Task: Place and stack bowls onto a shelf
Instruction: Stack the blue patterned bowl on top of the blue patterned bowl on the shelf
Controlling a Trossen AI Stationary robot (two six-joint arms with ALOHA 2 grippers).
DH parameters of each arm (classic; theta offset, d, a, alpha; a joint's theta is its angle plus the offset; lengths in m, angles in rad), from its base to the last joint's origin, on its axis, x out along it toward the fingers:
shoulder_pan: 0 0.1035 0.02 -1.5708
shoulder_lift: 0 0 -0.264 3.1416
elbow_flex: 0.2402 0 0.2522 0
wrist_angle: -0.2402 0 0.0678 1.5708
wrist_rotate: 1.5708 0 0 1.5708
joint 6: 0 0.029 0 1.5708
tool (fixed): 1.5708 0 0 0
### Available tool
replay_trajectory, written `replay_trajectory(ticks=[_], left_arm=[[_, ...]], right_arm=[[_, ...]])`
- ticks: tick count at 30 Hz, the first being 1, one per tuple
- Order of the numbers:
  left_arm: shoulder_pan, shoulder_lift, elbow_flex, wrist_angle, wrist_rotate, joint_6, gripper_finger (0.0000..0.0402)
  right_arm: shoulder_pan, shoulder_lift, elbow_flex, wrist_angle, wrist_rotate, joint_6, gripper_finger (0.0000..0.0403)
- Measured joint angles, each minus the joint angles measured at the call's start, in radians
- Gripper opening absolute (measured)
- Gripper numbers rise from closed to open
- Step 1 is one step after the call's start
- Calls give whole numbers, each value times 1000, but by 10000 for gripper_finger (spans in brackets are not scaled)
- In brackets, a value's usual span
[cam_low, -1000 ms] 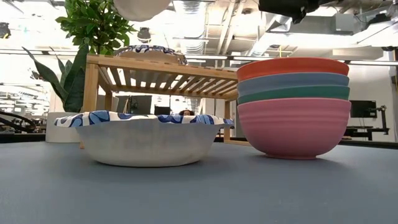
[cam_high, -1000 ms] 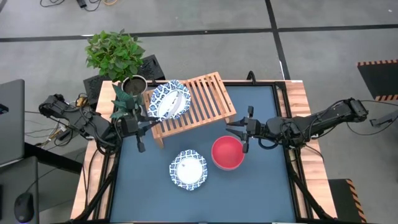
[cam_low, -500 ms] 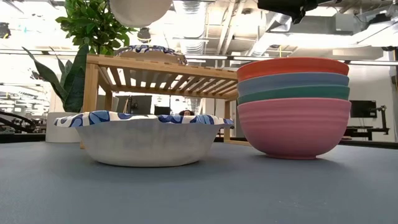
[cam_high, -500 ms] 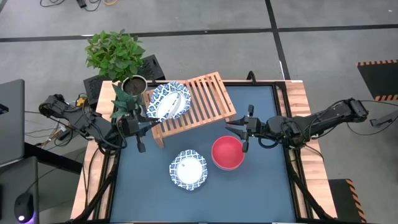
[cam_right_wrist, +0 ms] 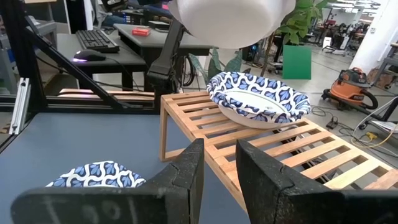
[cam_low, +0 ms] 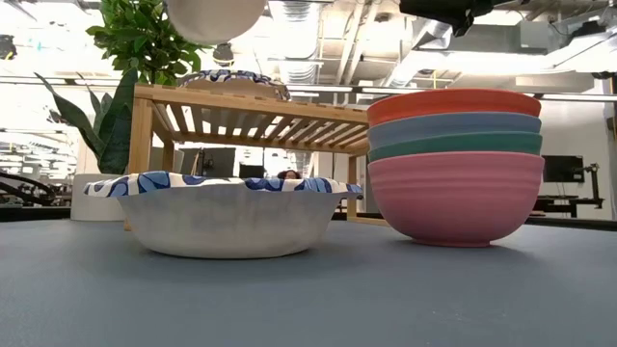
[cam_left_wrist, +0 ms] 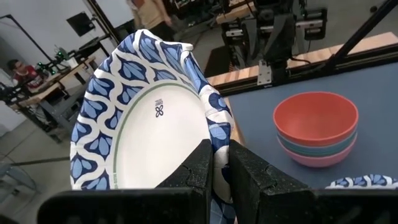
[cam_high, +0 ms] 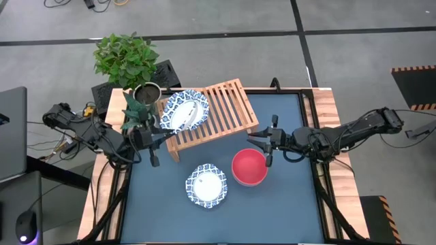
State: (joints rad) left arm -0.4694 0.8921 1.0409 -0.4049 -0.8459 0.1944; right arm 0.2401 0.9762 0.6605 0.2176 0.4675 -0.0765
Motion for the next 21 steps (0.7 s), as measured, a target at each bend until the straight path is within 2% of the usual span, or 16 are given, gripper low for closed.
replay_trajectory(ticks=[10, 15, 21], left_arm=[[3, 0, 0, -19, -4, -9, 25], [49, 0, 0, -78, 0, -46, 25], [131, 1, 0, -102, 86, -64, 25]], right_arm=[[0, 0, 0, 0, 0, -3, 118], [0, 0, 0, 0, 0, -3, 118], [0, 0, 0, 0, 0, -3, 118]])
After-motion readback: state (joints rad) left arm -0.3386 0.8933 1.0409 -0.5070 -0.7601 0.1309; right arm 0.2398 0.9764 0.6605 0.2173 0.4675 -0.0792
